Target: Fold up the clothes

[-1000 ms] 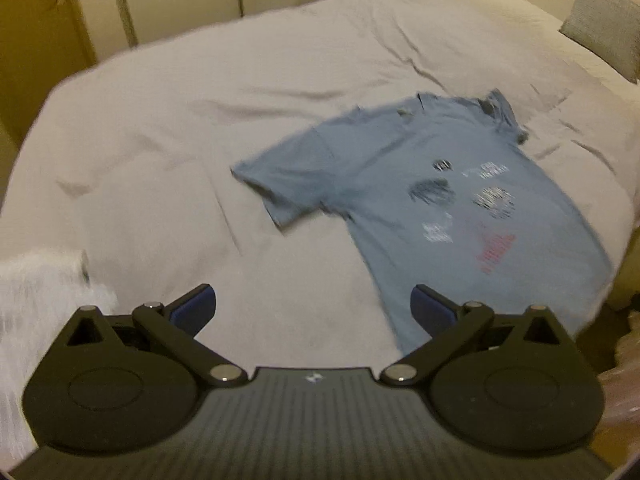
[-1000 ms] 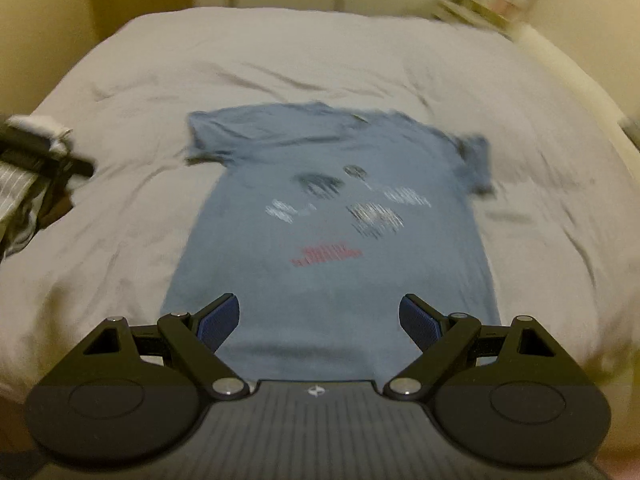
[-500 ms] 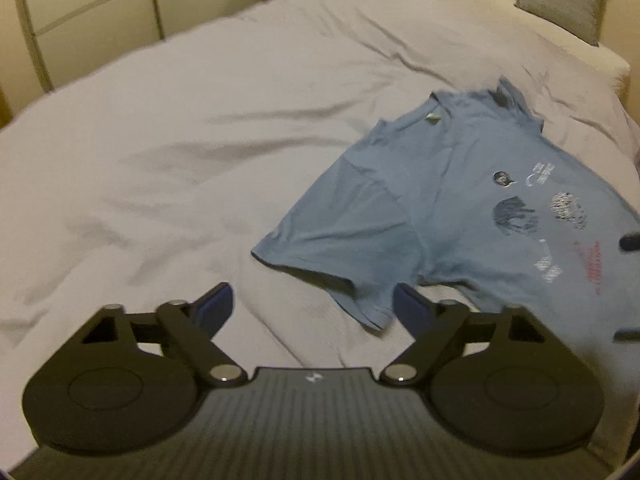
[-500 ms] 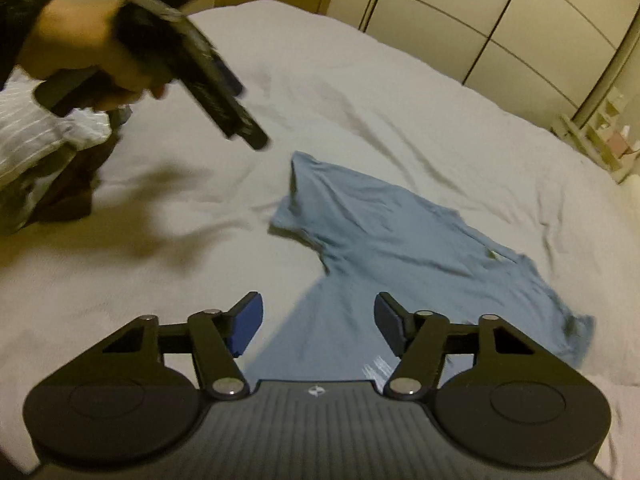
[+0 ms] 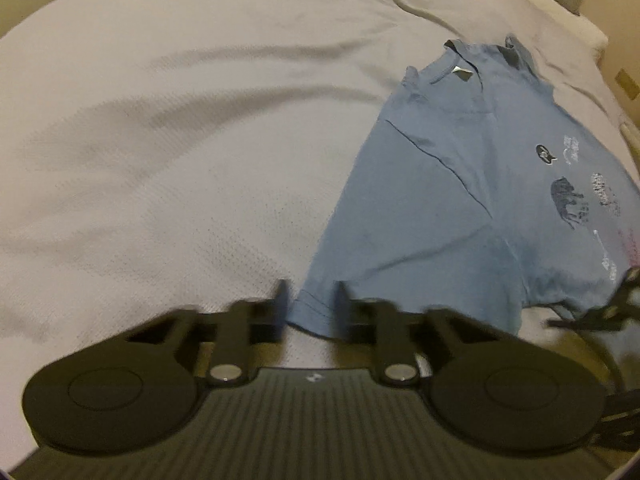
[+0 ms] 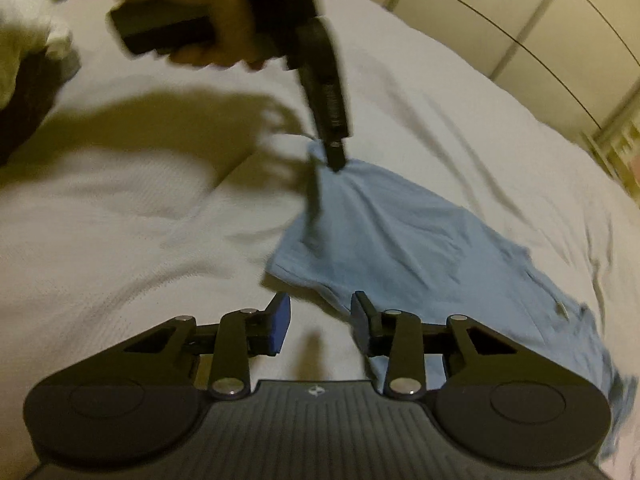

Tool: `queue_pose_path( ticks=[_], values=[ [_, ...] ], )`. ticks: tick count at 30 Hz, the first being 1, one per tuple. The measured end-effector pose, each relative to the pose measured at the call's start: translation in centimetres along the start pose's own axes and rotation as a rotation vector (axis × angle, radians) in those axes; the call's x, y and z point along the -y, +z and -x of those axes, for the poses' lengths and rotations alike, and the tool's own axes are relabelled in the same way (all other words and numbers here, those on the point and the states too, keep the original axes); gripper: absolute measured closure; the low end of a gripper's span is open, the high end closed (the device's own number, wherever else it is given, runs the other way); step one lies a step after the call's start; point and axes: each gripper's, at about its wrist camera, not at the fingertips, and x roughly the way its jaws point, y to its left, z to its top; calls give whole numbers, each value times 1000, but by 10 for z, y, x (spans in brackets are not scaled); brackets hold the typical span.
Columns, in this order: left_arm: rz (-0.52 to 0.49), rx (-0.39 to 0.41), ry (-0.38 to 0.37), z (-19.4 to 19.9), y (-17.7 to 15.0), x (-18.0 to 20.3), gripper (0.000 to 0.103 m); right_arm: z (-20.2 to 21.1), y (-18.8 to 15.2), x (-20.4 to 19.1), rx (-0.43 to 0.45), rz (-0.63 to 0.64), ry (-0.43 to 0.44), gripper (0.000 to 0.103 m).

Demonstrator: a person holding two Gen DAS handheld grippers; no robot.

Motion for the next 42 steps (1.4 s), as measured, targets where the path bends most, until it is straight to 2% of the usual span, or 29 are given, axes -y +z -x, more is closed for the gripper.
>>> queue_pose_path(
  ticks=[2, 10, 12, 13, 15, 18, 19, 20, 21, 22, 25, 27, 28, 29, 30, 31, 36, 42],
  values=[
    [25, 17, 4, 4, 0, -6, 103, -11, 3, -9, -4, 54, -8, 67],
    [127, 85, 19, 22, 1, -29, 103, -38, 12, -31, -3, 207, -52, 77],
    [156, 90, -9, 28, -1, -31, 84, -40, 12, -32, -11, 211, -57, 77],
    [168, 87, -45, 30, -4, -31, 67, -40, 12, -31, -12, 213, -58, 77],
    [144, 67, -77, 26, -7, -25, 65, -40, 9, -30, -14, 220, -62, 77],
    [120, 27, -96, 14, -10, -18, 69, -42, 5, -29, -20, 221, -68, 77],
    [127, 19, -103, 9, -10, -18, 74, -43, 5, -29, -21, 219, -72, 77],
    [129, 15, -106, 5, -12, -18, 90, -44, 5, -30, -21, 217, -77, 77],
    [126, 14, -99, 2, -12, -17, 99, -45, 5, -30, -21, 215, -80, 77],
    [125, 13, -93, -1, -12, -17, 103, -46, 5, -30, -21, 215, -83, 77],
    [169, 32, -114, 4, -13, -23, 103, -52, 5, -33, -23, 229, -98, 78],
    [214, 45, -127, 8, -11, -29, 103, -55, 4, -35, -23, 238, -101, 82],
    [239, 52, -134, 10, -10, -32, 103, -57, 4, -36, -23, 240, -101, 86],
    [263, 58, -141, 12, -9, -35, 103, -58, 4, -37, -22, 242, -100, 98],
    [271, 63, -143, 14, -7, -36, 103, -60, 3, -37, -21, 242, -99, 100],
    [278, 68, -145, 16, -5, -36, 103, -60, 4, -35, -16, 230, -94, 102],
    [276, 65, -117, 18, 7, -30, 103, -39, 10, -11, 65, 56, -60, 103],
    [345, 84, -118, 19, 29, -15, 103, -11, -1, 48, 159, -414, 56, 102]
  ],
)
